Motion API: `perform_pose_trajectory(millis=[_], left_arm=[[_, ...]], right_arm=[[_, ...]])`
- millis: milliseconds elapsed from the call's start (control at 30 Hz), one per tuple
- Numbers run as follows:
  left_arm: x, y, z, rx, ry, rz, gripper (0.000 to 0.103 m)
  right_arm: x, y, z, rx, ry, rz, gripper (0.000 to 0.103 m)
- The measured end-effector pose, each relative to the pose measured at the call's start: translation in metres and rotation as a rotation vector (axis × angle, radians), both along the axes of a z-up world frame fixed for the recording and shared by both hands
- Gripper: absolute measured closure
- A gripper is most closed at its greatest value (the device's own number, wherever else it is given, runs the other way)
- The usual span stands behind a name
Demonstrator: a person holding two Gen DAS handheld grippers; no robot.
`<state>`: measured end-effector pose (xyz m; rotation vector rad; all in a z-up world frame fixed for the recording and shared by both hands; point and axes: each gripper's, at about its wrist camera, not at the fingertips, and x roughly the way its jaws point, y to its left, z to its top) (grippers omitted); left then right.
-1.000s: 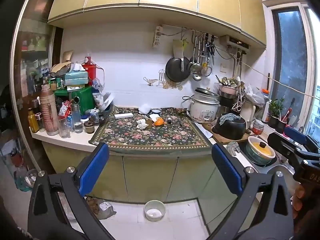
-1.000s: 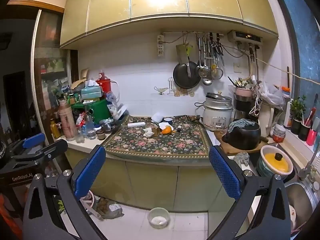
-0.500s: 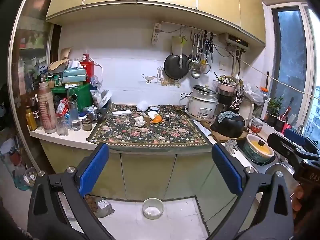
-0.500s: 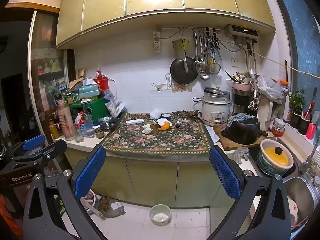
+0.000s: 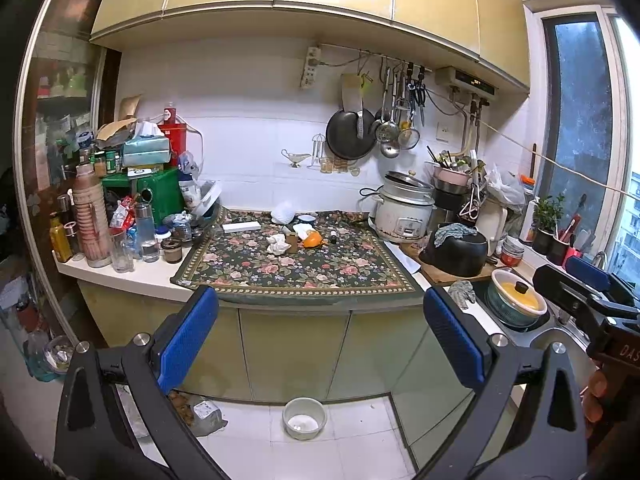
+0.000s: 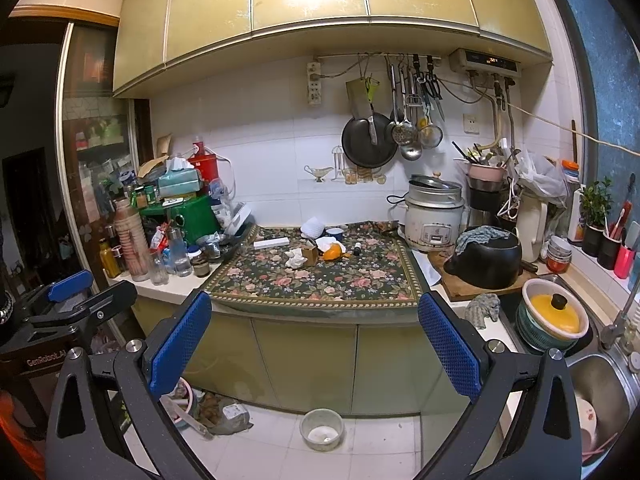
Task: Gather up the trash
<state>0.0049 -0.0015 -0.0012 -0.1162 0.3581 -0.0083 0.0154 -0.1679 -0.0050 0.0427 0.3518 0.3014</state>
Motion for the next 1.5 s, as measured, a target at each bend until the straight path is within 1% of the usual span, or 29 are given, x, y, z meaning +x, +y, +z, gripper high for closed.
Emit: perform_pose_trajectory(millis=[333, 567, 1033, 1500], left_arm=[[0.003, 0.002, -0.004, 0.001, -0.003, 0.007, 0.000], [0.001, 0.009, -0.011, -0.004, -0.006, 0.010, 0.000], [0.004, 0.012, -0.014, -0.012, -0.002, 0.008, 0.000], [0.014, 0.004, -0.015, -0.004, 0.006, 0.010, 0.000]], right_arm=[[0.000, 0.003, -0.001, 0.003, -0.001, 0.002, 0.000], [0.000, 0.004, 0.000, 0.004, 0.001, 0.000, 0.000], [0.001, 0.012, 0.000, 0.001, 0.001, 0.003, 0.000], [0.004, 0.013, -0.001, 0.013, 0.015, 0.009, 0.000]])
